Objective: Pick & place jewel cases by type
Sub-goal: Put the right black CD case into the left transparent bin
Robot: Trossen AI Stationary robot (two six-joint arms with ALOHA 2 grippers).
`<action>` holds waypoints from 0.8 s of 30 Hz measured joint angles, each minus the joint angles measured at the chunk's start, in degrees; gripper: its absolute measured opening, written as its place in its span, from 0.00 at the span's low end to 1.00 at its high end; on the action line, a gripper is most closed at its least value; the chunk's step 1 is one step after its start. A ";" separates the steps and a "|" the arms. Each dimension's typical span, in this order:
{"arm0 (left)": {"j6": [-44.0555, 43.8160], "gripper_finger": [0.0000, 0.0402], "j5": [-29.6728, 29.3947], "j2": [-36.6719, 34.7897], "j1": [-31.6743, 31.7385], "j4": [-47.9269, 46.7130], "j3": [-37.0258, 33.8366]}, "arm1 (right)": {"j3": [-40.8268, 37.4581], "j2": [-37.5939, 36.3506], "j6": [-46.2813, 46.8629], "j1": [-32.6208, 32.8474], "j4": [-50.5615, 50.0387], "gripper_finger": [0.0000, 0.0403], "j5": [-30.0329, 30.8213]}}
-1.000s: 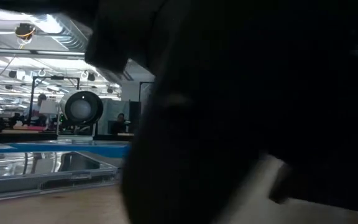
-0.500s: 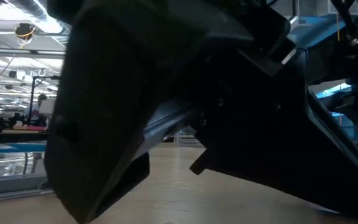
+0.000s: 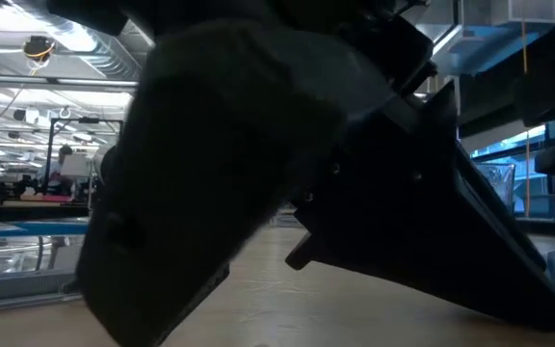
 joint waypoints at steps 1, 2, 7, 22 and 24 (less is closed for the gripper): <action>-0.20 0.28 -0.82 0.00 -0.02 -0.18 0.00 | 0.02 0.00 0.28 0.00 -0.04 0.43 -0.25; -0.48 0.28 -1.73 0.00 -0.06 -0.33 0.00 | 0.04 0.00 0.30 0.00 -0.08 0.43 -0.46; -1.04 0.28 -4.30 0.00 -0.20 -0.76 -0.01 | 0.10 -0.02 0.41 0.02 -0.60 0.43 -0.51; -0.02 0.28 -10.63 -2.01 -0.09 -3.90 -0.53 | 0.29 -0.04 3.26 0.00 -1.52 0.43 0.08; -0.18 0.28 -10.59 -2.01 -0.09 -4.23 -0.48 | 0.36 -0.04 3.68 0.00 -1.91 0.43 0.24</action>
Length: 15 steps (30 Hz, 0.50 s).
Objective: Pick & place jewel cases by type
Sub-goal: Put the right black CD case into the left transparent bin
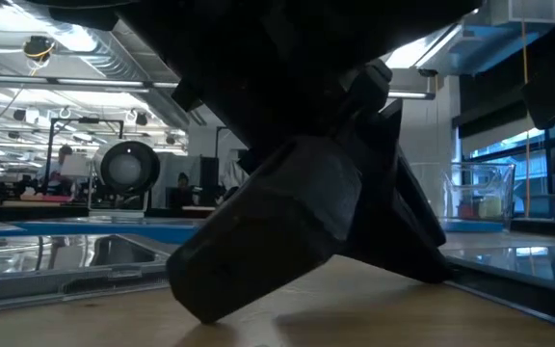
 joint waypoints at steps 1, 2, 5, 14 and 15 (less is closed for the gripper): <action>-0.16 0.28 -0.06 -0.13 0.00 -0.03 0.00 | 0.06 0.00 0.94 -0.02 -0.37 0.43 0.06; -0.24 0.28 -0.11 -0.39 0.00 -0.08 0.00 | 0.08 0.00 1.35 -0.04 -0.76 0.43 0.08; -0.06 0.28 -0.09 -1.01 0.00 -0.72 0.00 | 0.10 0.00 1.14 -0.09 -1.13 0.43 -0.48; -1.35 0.29 1.14 -2.60 0.33 -2.63 -0.17 | 0.04 -0.04 1.35 -0.11 -1.62 0.43 -0.56; -1.51 0.29 1.21 -2.60 0.33 -2.70 -0.17 | 0.04 -0.04 1.38 -0.11 -1.74 0.43 -0.60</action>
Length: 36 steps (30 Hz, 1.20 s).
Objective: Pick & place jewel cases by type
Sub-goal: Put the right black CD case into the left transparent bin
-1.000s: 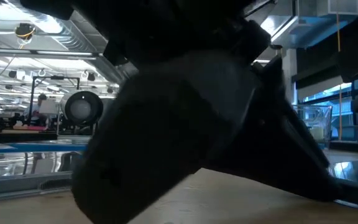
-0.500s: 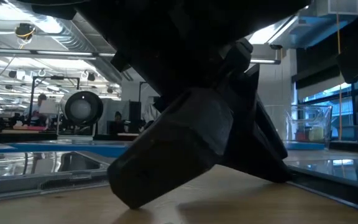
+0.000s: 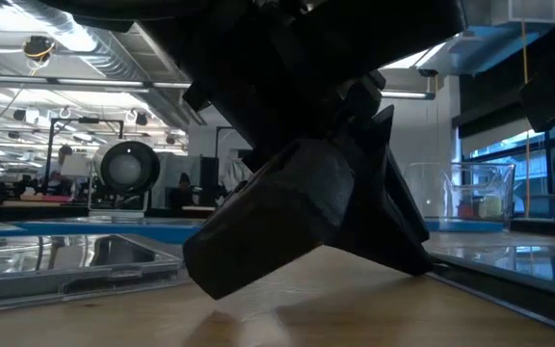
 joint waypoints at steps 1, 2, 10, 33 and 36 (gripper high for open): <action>-0.03 0.29 0.12 -0.02 0.00 -0.14 0.00 | -0.02 0.00 0.02 0.00 -0.03 0.43 0.00; -0.11 0.30 0.27 -0.08 -0.01 -0.39 0.03 | -0.02 -0.02 0.04 0.00 -0.07 0.43 -0.02; 0.07 0.36 0.43 -0.55 -0.07 -1.92 0.15 | -0.07 -0.02 0.04 -0.02 -0.27 0.43 -0.13; -6.00 0.40 22.67 -2.49 10.23 -9.70 0.44 | -0.20 -0.04 2.70 -0.07 0.40 0.43 -1.28; -5.91 0.40 26.47 -2.49 11.09 -8.76 0.36 | -0.20 -0.04 2.68 -0.07 0.52 0.43 -1.53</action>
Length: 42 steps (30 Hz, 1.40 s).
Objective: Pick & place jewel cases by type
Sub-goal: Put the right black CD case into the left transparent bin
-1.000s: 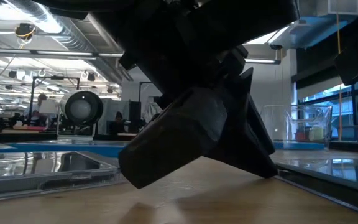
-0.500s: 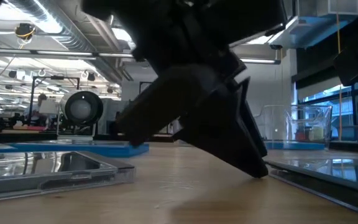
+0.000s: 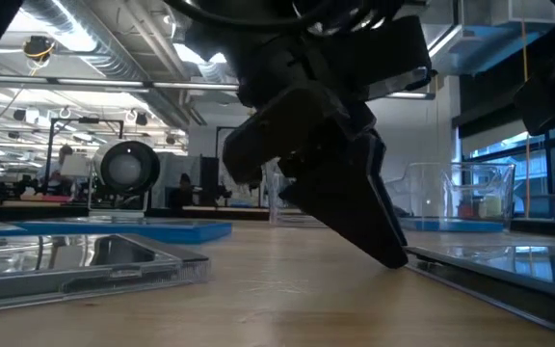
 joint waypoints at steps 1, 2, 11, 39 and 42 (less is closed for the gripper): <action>0.00 0.40 2.13 0.01 0.43 0.16 -0.01 | -0.02 0.00 0.02 0.00 -0.02 0.43 -0.32; -0.02 0.40 3.97 0.05 0.69 0.29 -0.04 | 0.02 -0.06 0.28 -0.02 -0.34 0.43 -0.63; 0.15 0.40 6.77 0.07 2.16 2.75 -1.42 | 9.33 -0.09 6.25 0.76 -20.69 0.43 -1.24; -1.82 0.38 8.61 0.24 2.20 10.21 -3.31 | 16.31 21.16 36.19 32.07 -5.86 0.43 41.58; -1.77 0.38 8.68 0.24 2.15 10.18 -3.31 | 16.28 21.78 38.89 32.99 -5.68 0.43 43.93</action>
